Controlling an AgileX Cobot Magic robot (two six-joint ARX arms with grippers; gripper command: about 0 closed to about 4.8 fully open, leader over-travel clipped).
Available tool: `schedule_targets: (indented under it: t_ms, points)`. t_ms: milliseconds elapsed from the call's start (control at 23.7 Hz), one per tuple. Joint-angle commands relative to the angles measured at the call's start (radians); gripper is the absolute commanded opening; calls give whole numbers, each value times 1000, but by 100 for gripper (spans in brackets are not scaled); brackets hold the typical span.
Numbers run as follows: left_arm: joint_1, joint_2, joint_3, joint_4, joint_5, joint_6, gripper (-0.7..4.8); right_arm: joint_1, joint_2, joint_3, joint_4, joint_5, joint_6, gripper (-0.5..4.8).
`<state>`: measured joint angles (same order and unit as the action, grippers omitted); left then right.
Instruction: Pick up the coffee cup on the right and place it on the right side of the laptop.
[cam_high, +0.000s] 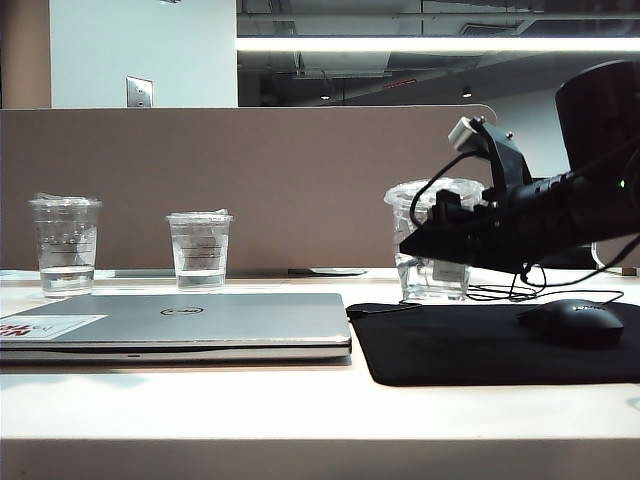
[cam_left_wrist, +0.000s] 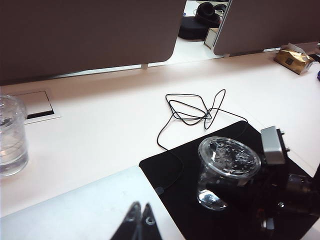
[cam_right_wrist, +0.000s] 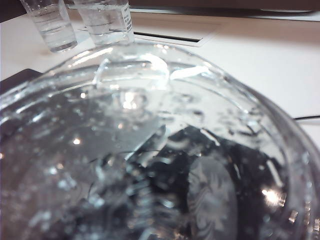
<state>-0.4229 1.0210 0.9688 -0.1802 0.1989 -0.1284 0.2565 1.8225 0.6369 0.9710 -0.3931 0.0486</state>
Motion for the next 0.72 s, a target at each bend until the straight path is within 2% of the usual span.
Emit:
schedule_targets:
  t_ms: [42,211,422,717]
  points:
    - [0,-2,3,9,4,-3,-5,0,23,0,54,-2,3,273]
    - [0,-2,3,9,4,-3,-5,0,47,0,65,-1,3,273]
    - [0,-2,3,9,4,-3,-5,1,103,0,154,-2,3,273]
    - [0,-2,3,9,4,-3,-5,1,115,0,155,-2,3,273]
